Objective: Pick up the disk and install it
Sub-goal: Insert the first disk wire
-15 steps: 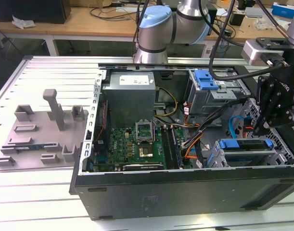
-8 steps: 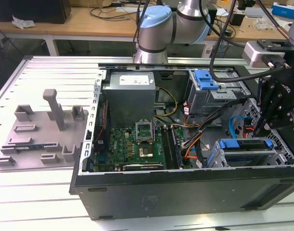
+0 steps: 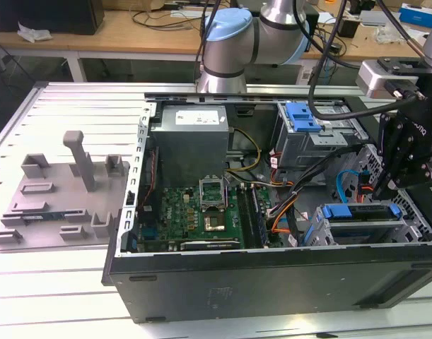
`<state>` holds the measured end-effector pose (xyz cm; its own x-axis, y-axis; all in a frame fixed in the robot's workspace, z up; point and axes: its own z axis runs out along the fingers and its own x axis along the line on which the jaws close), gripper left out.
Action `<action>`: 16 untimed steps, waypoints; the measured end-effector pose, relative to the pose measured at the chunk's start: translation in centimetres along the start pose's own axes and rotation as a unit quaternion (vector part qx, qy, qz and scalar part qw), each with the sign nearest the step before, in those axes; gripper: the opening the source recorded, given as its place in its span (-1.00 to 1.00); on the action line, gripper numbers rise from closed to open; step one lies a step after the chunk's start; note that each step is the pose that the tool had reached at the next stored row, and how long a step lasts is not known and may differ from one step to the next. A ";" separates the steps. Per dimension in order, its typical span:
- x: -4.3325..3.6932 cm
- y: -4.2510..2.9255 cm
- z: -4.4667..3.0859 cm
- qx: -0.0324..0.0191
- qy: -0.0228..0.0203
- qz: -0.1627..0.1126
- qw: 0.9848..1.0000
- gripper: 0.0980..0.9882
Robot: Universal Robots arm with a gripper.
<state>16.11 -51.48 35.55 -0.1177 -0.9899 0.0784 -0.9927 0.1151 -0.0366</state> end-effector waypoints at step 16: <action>0.24 0.06 0.40 0.000 0.000 0.000 1.000 -0.84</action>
<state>16.03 -51.74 35.17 -0.1176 -0.9900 0.0785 -0.9927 0.1150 -0.0369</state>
